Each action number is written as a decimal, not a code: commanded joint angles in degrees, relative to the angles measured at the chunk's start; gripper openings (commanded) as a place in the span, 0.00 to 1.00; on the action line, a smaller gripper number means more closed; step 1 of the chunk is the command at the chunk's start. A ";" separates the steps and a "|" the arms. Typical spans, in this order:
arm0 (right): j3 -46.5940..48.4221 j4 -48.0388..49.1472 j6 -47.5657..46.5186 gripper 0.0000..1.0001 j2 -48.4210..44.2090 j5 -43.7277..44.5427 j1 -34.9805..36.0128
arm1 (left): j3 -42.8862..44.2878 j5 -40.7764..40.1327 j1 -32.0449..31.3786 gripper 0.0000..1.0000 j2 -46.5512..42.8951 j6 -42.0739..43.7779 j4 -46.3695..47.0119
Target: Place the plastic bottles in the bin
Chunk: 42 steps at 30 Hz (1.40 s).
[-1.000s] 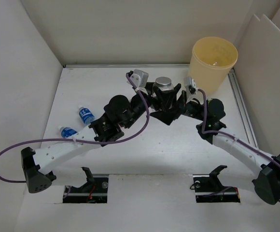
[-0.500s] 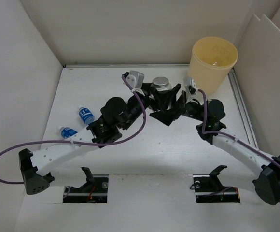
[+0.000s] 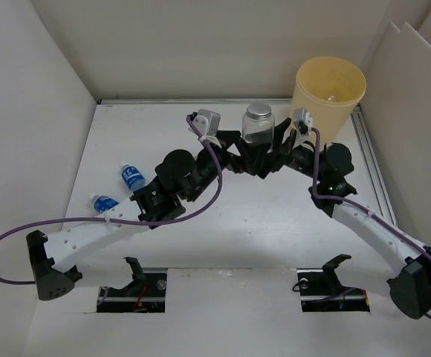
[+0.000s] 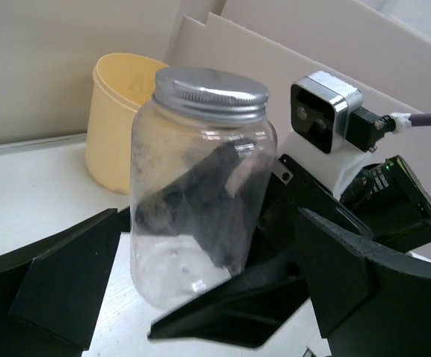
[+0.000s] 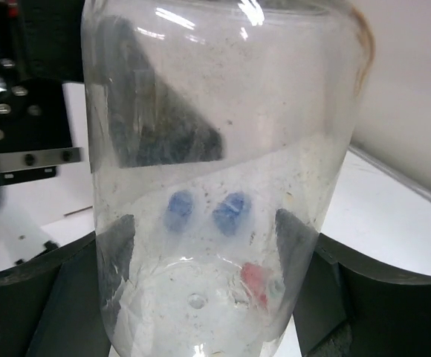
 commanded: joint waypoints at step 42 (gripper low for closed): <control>59.25 -28.39 -10.29 1.00 40.39 0.69 -41.96 | 13.22 -0.06 24.97 1.00 18.50 -4.43 -39.02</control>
